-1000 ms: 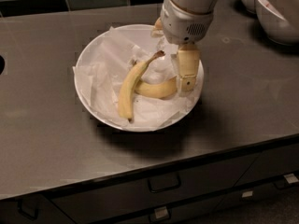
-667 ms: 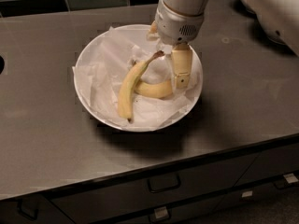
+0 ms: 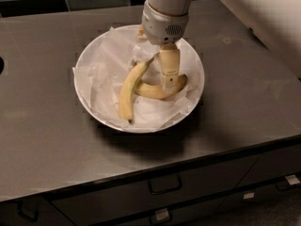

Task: Pick banana from white bowl

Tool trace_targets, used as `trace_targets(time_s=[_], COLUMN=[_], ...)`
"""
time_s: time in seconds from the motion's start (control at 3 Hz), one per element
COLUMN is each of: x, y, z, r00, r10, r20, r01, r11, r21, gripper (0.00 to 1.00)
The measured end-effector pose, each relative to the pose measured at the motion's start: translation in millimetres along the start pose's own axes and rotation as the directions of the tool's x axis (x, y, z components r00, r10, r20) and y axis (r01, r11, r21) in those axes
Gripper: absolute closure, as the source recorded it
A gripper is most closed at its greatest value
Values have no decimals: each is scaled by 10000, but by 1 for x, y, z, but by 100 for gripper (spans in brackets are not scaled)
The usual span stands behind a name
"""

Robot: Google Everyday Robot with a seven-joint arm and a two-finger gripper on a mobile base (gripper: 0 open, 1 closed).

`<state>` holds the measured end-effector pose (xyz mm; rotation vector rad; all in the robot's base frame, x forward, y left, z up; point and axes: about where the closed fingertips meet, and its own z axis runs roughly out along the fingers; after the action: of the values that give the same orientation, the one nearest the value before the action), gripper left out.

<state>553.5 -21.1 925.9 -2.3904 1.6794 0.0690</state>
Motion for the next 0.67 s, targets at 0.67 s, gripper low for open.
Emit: trace_targets(time_s=[0.67], x=[-6], y=[-5], z=[15], r00=[9994], r10=[8], r20=[-332], r01=[-17], r11=[9996], r21=[-282], gripper=[8])
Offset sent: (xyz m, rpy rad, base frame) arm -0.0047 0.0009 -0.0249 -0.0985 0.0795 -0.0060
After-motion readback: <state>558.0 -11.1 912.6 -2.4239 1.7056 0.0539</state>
